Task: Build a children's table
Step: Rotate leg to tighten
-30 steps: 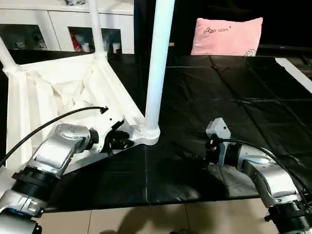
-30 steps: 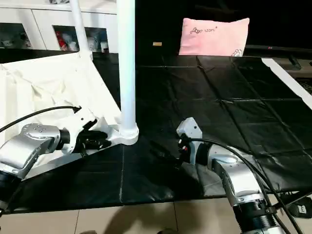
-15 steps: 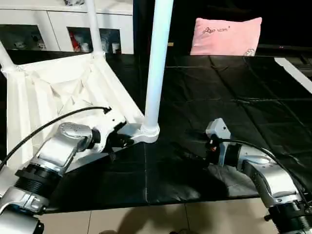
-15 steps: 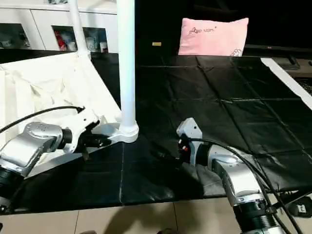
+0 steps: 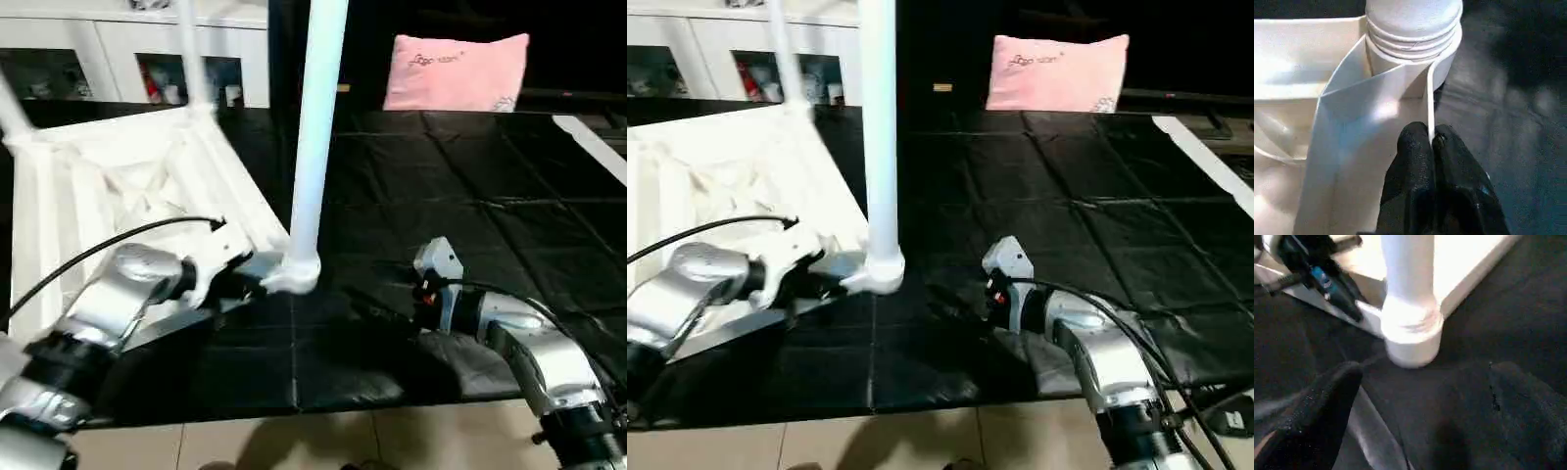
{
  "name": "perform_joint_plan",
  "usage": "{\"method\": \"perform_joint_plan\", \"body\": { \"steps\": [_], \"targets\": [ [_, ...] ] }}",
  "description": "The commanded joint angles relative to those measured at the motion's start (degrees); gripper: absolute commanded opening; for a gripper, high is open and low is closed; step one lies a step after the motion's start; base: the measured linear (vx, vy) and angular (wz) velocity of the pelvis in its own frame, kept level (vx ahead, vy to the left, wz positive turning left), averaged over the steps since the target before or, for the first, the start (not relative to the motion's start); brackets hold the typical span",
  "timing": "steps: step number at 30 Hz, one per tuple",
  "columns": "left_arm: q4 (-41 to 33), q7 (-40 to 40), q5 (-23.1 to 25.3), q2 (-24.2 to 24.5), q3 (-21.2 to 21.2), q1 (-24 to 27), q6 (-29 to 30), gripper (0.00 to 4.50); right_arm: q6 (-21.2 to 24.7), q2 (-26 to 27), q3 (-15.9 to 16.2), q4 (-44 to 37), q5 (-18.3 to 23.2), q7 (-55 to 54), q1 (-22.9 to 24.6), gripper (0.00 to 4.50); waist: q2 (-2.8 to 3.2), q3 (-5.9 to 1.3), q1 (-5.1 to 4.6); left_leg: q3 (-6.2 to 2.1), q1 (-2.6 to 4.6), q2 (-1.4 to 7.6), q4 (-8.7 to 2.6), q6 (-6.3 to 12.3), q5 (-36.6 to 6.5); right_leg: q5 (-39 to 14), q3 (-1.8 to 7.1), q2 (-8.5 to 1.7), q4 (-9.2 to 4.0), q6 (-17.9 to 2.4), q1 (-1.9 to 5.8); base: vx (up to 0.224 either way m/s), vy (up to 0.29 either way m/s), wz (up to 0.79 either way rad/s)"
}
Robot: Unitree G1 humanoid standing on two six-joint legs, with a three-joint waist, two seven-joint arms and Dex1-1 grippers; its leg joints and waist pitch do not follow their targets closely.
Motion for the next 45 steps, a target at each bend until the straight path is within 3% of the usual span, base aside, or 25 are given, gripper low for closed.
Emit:
{"method": "perform_joint_plan", "body": {
  "steps": [1,3,10,15,17,24,28,33,40,45],
  "targets": [
    [-1.33,-3.77,-1.66,-1.12,-2.48,-0.27,-1.98,0.03,-0.76,-0.51,0.33,0.01,0.58,1.23,-0.67,4.5,1.1,-3.69,-0.25,1.36,0.25,-0.66,-3.83,0.35,-13.39,-11.69,1.34,-2.16,-4.41,-11.56,2.83,0.0,0.0,0.0],
    [0.51,-6.0,-0.29,-1.59,-4.54,-1.15,-4.61,0.03,-3.27,-1.06,2.02,1.55,-0.34,4.5,-2.4,4.5,1.1,-3.62,0.56,1.4,0.34,-0.61,-3.94,0.33,-14.01,-12.89,1.34,-2.32,-4.49,-11.28,2.81,0.0,0.0,0.0],
    [3.28,-9.91,1.17,-3.9,-6.69,-3.67,-8.93,0.03,-6.63,0.01,3.92,7.32,0.41,11.76,-6.51,4.5,1.22,-3.88,1.1,1.33,0.2,-0.65,-3.82,0.27,-13.44,-10.58,1.28,-2.51,-4.14,-12.01,3.09,0.0,0.0,0.0],
    [4.58,-12.41,2.81,-5.22,-8.72,-4.75,-11.6,0.0,-8.4,1.16,4.81,14.61,0.2,15.86,-10.02,4.1,1.17,-4.01,1.33,1.33,0.08,-0.71,-3.75,0.06,-12.58,-9.62,1.26,-2.59,-4.02,-12.56,3.38,0.0,0.0,0.0],
    [4.86,-12.71,3.06,-5.63,-8.97,-4.93,-12.01,0.0,-8.35,1.19,5.0,16.03,0.5,17.69,-10.74,3.73,1.23,-4.03,1.41,1.33,0.09,-0.63,-3.76,0.23,-12.62,-9.03,1.23,-2.56,-3.94,-12.88,3.39,0.0,0.0,0.0],
    [5.97,-13.13,4.1,-6.19,-9.21,-5.27,-13.1,0.0,-8.48,0.93,5.11,18.3,0.79,20.89,-11.86,3.26,0.93,-3.98,1.44,1.33,-0.03,-0.65,-3.74,0.54,-12.35,-9.81,1.18,-2.59,-4.01,-12.91,3.51,0.0,0.0,0.0],
    [6.54,-13.25,4.5,-6.46,-9.04,-5.31,-13.52,0.0,-8.32,0.94,4.98,19.25,1.01,22.65,-12.32,2.92,0.91,-3.99,1.38,1.31,0.01,-0.61,-3.75,0.57,-12.53,-11.44,1.18,-2.63,-4.15,-12.47,3.47,0.0,0.0,0.0],
    [7.85,-12.43,5.45,-6.66,-8.9,-5.67,-14.09,0.0,-7.94,0.88,4.9,19.76,1.05,24.18,-12.44,2.55,1.12,-4.0,1.35,1.36,0.07,-0.58,-3.71,0.79,-12.29,-9.91,1.17,-2.55,-4.08,-13.15,3.37,0.0,0.0,0.0],
    [12.17,-8.0,6.15,-8.7,-6.93,-7.12,-10.82,0.0,-6.62,0.84,5.2,18.68,1.17,24.93,-10.93,2.18,1.07,-3.81,1.52,1.35,0.27,-0.61,-3.81,0.49,-14.33,-14.88,1.23,-2.6,-4.64,-12.01,3.2,0.0,0.0,0.0],
    [14.46,-0.97,5.11,-12.32,-3.27,-8.89,-6.87,0.0,-6.26,3.91,4.43,20.99,-2.18,14.73,-10.61,2.11,0.8,-3.68,1.32,1.24,0.03,-0.74,-3.98,-0.04,-14.63,-19.16,1.23,-2.77,-5.02,-10.36,3.29,0.0,0.0,0.0]
  ]
}}
